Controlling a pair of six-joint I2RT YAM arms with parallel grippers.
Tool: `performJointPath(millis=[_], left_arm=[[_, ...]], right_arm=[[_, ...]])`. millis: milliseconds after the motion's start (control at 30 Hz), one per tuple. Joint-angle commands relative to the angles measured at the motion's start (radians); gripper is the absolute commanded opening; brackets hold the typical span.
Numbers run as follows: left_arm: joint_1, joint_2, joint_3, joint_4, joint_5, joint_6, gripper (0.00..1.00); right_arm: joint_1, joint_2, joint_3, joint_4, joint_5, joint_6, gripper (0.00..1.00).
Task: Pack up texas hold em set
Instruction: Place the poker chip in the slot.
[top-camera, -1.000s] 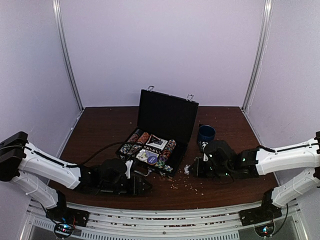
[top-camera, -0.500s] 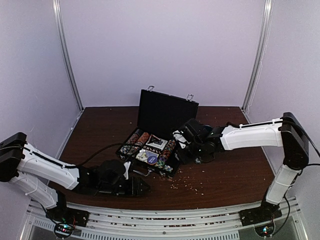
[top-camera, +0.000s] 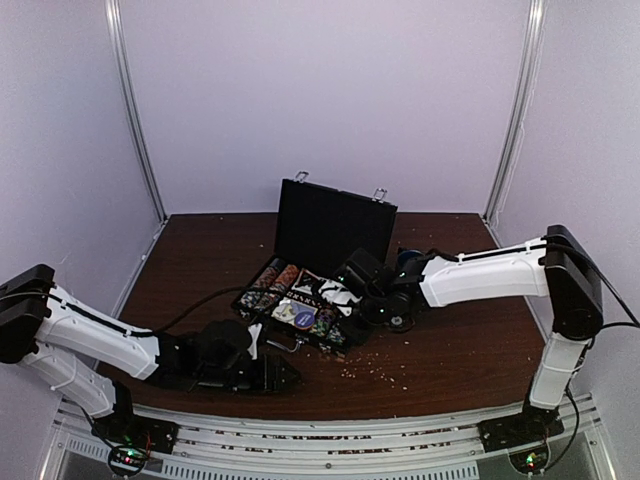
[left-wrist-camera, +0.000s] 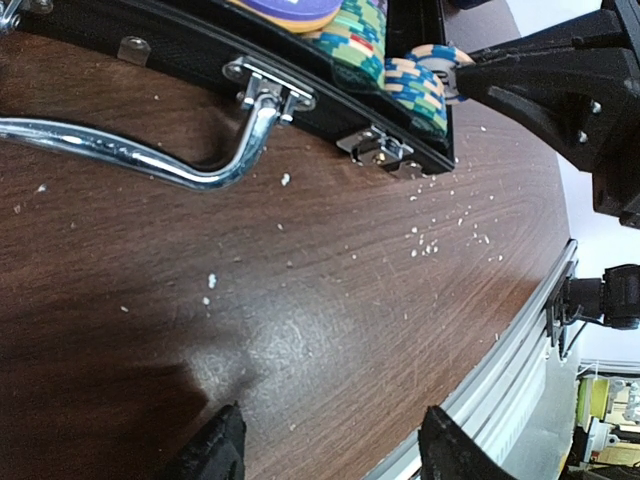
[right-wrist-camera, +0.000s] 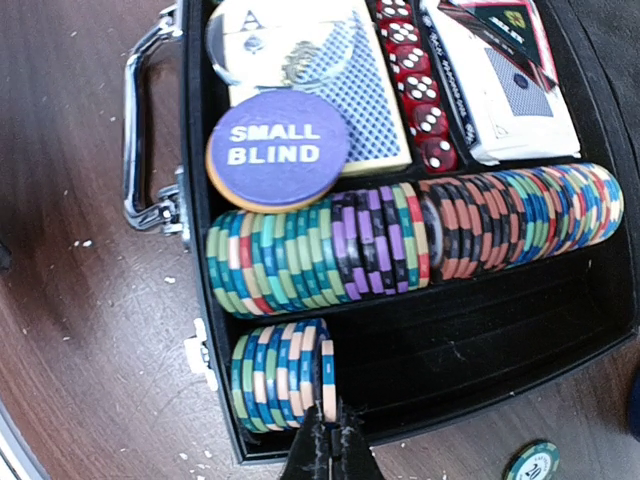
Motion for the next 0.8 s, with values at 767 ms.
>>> performJointPath(millis=[767], left_arm=[[0.006, 0.013, 0.026, -0.012, 0.027, 0.032, 0.62]], right_arm=[[-0.090, -0.228, -0.182, 0.027, 0.282, 0.382, 0.39]])
